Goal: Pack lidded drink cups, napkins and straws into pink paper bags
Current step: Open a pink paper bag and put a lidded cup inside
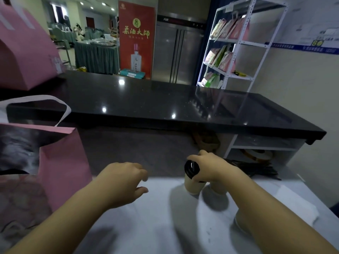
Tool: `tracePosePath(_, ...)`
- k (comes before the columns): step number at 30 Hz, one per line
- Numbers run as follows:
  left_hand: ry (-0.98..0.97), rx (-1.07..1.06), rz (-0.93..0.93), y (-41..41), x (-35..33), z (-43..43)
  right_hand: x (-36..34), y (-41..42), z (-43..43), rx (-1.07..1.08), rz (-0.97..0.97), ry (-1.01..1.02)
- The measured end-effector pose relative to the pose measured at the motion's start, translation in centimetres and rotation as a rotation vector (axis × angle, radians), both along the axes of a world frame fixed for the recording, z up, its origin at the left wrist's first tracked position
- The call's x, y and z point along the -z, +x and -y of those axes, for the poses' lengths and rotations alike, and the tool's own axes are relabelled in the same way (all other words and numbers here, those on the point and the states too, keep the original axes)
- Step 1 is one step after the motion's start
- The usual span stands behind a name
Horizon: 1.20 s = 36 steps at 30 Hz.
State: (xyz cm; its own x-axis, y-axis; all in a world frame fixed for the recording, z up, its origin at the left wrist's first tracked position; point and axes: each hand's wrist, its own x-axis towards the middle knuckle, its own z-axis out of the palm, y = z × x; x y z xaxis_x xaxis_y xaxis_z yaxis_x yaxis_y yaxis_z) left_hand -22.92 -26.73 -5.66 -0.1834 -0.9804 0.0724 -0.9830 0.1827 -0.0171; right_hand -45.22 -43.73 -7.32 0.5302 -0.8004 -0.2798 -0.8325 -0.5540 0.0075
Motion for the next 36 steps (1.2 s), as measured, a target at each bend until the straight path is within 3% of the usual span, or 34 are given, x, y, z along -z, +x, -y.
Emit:
tracePosePath(4, -0.038, 0.006, -0.001, 1.0, -1.0, -1.0, -0.9, 0.5, -1.9, -0.073, 0.103, -0.213)
tracePosePath(12, -0.326, 0.056, -0.07, 6.3, -8.1, -5.6, -8.4, 5.2, -7.9, -0.261, 0.357, -0.536)
tracePosePath(18, -0.395, -0.013, -0.135, 14.7, -10.7, -9.1, -14.4, 12.2, -13.1, -0.394, 0.606, -0.586)
tracePosePath(24, -0.391, -0.134, -0.152, 23.5, -10.0, -12.3, -16.7, 20.8, -17.7, -0.507, 0.727, -0.507)
tracePosePath(31, -0.222, -0.179, -0.164, 29.1, -8.5, -14.5, -14.9, 28.8, -20.3, -0.552, 0.665, -0.417)
tracePosePath(36, -0.065, -0.149, -0.136, 31.9, -7.1, -14.3, -12.6, 31.5, -20.6, -0.568, 0.442, -0.35)
